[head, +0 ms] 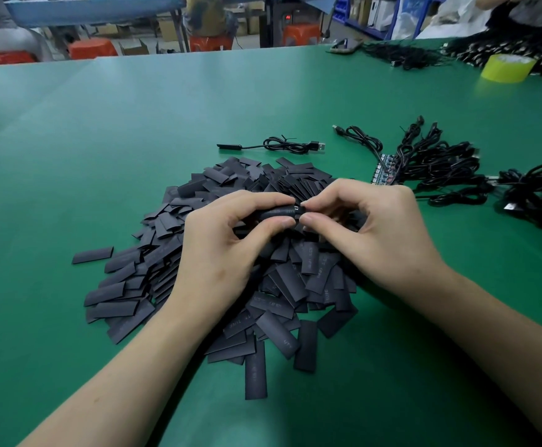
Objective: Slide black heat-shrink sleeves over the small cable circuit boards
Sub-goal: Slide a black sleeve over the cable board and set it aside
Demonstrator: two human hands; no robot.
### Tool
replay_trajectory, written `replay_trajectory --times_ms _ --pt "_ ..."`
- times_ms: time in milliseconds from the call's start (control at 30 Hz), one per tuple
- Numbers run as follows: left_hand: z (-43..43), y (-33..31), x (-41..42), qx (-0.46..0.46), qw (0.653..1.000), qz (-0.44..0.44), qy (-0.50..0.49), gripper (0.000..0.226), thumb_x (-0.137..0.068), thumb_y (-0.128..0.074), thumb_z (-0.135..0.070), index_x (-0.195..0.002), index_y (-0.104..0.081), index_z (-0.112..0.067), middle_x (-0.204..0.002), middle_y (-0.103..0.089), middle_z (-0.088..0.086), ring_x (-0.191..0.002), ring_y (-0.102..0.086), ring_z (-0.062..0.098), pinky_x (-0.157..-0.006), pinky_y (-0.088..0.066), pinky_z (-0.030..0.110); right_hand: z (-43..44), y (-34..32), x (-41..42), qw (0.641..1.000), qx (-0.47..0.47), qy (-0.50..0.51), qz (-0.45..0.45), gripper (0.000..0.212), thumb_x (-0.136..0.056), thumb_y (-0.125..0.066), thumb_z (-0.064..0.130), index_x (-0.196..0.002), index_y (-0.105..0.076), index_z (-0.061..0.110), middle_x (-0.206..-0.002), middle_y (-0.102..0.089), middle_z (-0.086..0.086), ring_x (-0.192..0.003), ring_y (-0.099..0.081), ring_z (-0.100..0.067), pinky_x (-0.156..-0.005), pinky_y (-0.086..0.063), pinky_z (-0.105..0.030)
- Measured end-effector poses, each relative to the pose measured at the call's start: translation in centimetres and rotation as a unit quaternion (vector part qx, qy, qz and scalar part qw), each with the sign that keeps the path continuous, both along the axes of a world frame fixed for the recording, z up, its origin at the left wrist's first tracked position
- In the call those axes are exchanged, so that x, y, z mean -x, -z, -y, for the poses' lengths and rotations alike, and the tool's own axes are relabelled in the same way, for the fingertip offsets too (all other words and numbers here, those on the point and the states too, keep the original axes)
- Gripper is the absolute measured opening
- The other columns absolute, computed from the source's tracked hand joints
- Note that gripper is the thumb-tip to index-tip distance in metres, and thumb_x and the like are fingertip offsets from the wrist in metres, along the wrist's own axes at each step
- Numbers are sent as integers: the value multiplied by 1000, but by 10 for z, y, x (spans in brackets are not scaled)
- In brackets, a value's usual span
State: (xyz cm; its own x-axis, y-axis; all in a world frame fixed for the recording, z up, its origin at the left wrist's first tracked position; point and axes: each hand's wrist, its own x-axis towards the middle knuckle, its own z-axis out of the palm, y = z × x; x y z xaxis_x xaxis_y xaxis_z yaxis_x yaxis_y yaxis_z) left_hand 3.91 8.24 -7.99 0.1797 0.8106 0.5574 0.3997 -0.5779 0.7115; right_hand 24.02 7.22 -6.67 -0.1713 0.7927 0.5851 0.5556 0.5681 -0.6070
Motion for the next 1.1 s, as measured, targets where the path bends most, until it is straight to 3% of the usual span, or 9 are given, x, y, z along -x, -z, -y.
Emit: replay_trajectory --times_ms 267,400,533,600,700,867,1000,1100 --pt "2 -1 -1 -16 1000 -13 1 21 -87 -79 -17 -107 -79 -23 -100 -76 -15 -98 -71 4 -87 -51 17 1 2 2 999 23 -20 -21 7 -87 -79 10 -92 -77 15 -77 -74 14 -71 -70 1 -69 -56 -18" --pt "3 -3 -1 -31 998 8 -56 29 -83 -84 -26 -111 -77 -23 -97 -75 -14 -89 -69 3 -82 -48 12 0 4 4 998 34 -4 -50 9 -86 -80 10 -94 -78 15 -75 -73 15 -68 -69 -2 -66 -54 -17" --pt "3 -3 0 -22 992 68 -106 27 -81 -86 -26 -107 -78 -24 -90 -75 -14 -84 -71 8 -79 -50 13 -1 3 3 996 45 23 -78 9 -87 -79 11 -92 -78 18 -75 -75 7 -67 -70 -12 -67 -58 -32" --pt "4 -2 -1 -19 990 72 -120 22 -82 -85 -26 -104 -79 -24 -91 -75 -20 -84 -72 1 -79 -49 9 0 4 3 996 47 30 -73 8 -87 -79 12 -92 -78 18 -74 -75 7 -66 -70 -14 -67 -58 -35" --pt "4 -1 -3 -10 991 57 -124 24 -83 -83 -24 -107 -80 -22 -95 -71 -28 -86 -69 -10 -80 -46 4 1 4 5 996 43 39 -64 6 -87 -80 11 -91 -78 15 -73 -74 5 -63 -68 -15 -65 -58 -32" --pt "6 -1 -6 12 996 35 -83 37 -86 -80 -20 -123 -73 -21 -98 -75 -18 -86 -70 -2 -82 -48 9 0 6 4 995 45 49 -72 6 -86 -79 9 -89 -77 13 -71 -74 5 -57 -70 -8 -61 -56 -18" --pt "7 -1 -7 16 997 24 -67 41 -87 -80 -17 -127 -71 -21 -101 -76 -14 -84 -65 -10 -82 -44 6 -2 6 2 993 53 62 -81 6 -86 -79 9 -90 -77 13 -72 -74 8 -58 -71 -7 -63 -58 -21" --pt "7 -3 -8 12 998 -6 -59 45 -88 -78 -24 -132 -67 -22 -104 -73 -17 -91 -64 -3 -84 -44 9 -5 1 -1 994 44 80 -59 6 -87 -79 11 -90 -78 15 -72 -74 8 -58 -71 -7 -63 -59 -26"
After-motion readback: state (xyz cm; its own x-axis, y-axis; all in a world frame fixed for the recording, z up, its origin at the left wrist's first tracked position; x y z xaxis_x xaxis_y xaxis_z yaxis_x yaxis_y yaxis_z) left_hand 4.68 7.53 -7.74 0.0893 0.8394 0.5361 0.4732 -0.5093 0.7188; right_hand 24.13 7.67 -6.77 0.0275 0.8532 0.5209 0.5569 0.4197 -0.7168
